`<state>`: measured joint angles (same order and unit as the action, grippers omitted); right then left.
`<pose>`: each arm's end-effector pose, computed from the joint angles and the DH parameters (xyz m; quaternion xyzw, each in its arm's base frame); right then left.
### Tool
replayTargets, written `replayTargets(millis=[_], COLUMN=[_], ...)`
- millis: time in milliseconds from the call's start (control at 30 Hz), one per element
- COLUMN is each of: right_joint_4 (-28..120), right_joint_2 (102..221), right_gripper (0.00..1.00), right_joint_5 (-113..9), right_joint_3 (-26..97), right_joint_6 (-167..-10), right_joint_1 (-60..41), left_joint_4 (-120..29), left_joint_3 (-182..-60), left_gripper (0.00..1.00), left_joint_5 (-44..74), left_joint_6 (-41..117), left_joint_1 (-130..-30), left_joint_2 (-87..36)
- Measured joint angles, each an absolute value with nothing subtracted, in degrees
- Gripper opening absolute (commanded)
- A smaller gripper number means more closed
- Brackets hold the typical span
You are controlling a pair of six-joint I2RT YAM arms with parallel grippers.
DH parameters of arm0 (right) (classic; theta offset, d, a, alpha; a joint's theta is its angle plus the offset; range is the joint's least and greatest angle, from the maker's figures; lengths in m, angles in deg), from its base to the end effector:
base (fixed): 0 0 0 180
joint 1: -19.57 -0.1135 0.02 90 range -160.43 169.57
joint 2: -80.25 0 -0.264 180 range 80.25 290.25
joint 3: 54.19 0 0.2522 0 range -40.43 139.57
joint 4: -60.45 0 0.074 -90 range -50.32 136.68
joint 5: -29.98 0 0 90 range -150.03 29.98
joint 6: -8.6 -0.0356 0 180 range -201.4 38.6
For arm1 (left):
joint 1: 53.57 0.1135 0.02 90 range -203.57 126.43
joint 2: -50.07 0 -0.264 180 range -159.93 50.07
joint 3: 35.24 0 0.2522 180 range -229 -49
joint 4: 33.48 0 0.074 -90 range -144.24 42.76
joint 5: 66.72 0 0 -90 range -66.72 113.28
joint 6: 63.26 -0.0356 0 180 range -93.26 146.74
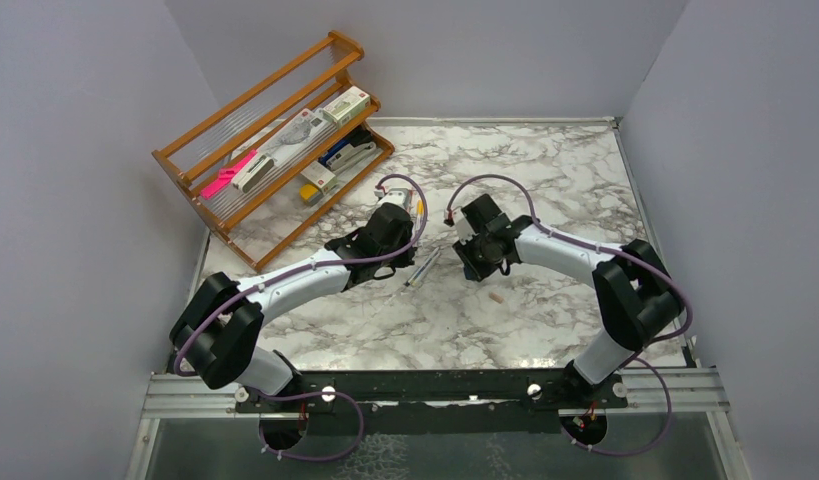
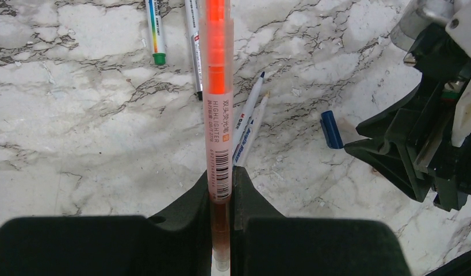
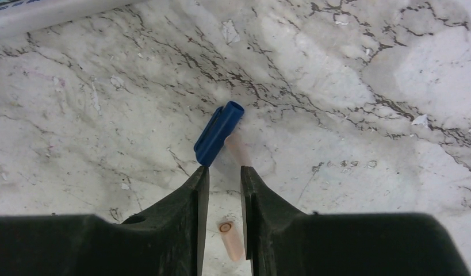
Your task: Insert the pens into the pen caps
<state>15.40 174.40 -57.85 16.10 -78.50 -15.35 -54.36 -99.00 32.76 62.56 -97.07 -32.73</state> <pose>0.2527 0.1781 0.1726 -0.3218 0.9288 0.0684 0.1707 0.2282 -0.2084 0.2231 0.0256 0.9032 -0.2116 0.3725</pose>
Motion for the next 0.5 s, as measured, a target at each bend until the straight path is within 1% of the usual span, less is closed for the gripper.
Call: replayTargets(millis=[267, 333, 400, 433, 500], right_joint_4=[15.42, 15.42, 15.4, 15.33, 14.11], right_joint_2=[172.28, 171.19, 170.62, 170.6, 171.01], right_gripper=[0.28, 0.24, 0.13, 0.11, 0.1], right_joint_5=[-60.89, -62.13, -63.64, -64.52, -66.59], right_joint_3=[16.08, 16.13, 16.28, 16.45, 17.28], right_joint_6=[-80.64, -82.33, -84.82, -86.22, -90.19], right_joint_1=[-15.24, -15.24, -15.26, -15.24, -15.22], left_joint_4=[-54.34, -54.27, -54.16, -54.14, -54.14], left_joint_3=[-99.0, -98.93, -98.65, -98.41, -97.86], left_gripper=[0.0, 0.0, 0.0, 0.0, 0.0], left_joint_5=[32.76, 32.76, 32.76, 32.76, 32.76], left_joint_6=[62.25, 62.27, 62.31, 62.36, 62.42], left_joint_1=[-97.07, -97.07, -97.07, -97.07, -97.07], left_joint_2=[-32.73, -32.73, -32.73, -32.73, -32.71])
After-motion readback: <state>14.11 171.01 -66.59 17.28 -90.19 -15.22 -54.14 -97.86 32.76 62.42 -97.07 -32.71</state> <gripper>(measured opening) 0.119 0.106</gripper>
